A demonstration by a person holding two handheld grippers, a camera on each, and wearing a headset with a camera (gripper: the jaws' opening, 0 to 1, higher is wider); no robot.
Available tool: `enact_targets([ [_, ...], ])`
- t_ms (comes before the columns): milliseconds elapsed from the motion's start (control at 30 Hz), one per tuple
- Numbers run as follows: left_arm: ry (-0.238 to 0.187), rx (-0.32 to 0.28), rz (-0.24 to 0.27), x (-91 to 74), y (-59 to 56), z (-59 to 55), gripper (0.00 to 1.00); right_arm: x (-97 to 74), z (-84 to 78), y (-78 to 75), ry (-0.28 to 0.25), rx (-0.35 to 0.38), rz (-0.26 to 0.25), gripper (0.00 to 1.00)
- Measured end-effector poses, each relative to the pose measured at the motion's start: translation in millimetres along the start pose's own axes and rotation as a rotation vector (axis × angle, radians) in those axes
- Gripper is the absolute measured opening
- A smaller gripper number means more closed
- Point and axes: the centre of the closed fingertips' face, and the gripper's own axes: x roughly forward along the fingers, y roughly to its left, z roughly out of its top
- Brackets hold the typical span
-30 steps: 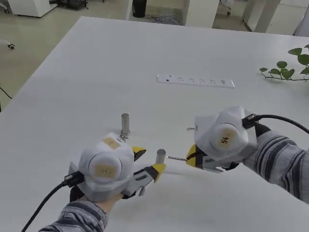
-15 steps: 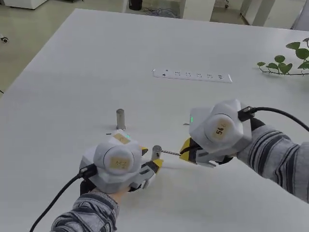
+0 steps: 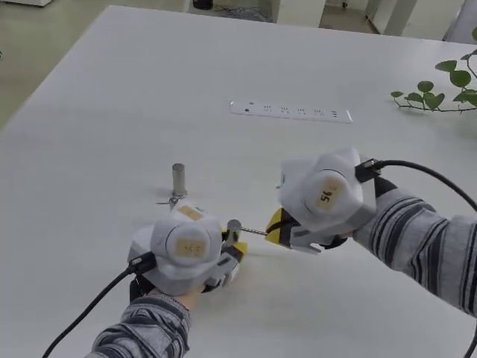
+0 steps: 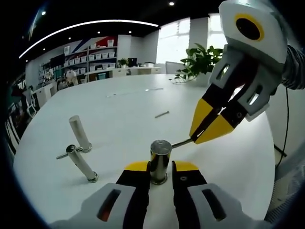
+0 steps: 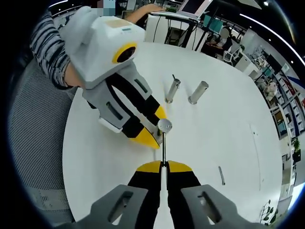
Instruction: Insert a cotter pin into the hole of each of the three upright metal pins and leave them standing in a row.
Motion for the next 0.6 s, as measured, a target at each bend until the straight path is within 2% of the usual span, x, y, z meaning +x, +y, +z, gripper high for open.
enact_targets([
  [100,0.0,0.005,0.014,0.4,3.6,-0.1,0.1,-0.4,2.5,-0.8,-0.001,-0.045,-0.015,0.0],
  [200,-0.006,0.02,0.02,0.5,3.4,-0.8,0.1,-0.9,3.9,-0.5,-0.002,-0.029,-0.012,0.0],
  [367,-0.013,0.031,0.03,0.3,3.3,-0.3,0.1,0.1,11.7,0.3,-0.045,0.025,0.001,0.0],
  [600,-0.015,0.027,0.032,0.8,3.8,-0.9,0.1,4.0,14.5,-0.8,-0.037,-0.003,-0.002,0.0],
])
